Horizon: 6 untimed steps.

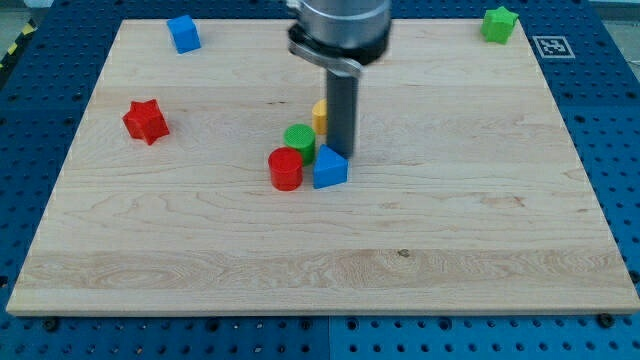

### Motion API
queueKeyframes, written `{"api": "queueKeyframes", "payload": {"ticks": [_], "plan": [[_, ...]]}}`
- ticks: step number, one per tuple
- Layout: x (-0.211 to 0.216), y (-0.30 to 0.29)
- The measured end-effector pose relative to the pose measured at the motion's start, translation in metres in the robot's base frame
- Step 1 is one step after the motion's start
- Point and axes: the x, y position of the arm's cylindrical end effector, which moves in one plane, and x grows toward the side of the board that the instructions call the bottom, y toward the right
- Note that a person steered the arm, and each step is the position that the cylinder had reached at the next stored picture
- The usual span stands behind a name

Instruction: Point your arm towards bottom center

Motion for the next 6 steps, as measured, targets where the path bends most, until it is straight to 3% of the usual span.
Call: {"api": "queueKeyframes", "payload": {"ticks": [1,3,5,6], "plan": [[0.035,0.052],[0.103,0.028],[0.108,-0.059],[0.082,-0.067]]}}
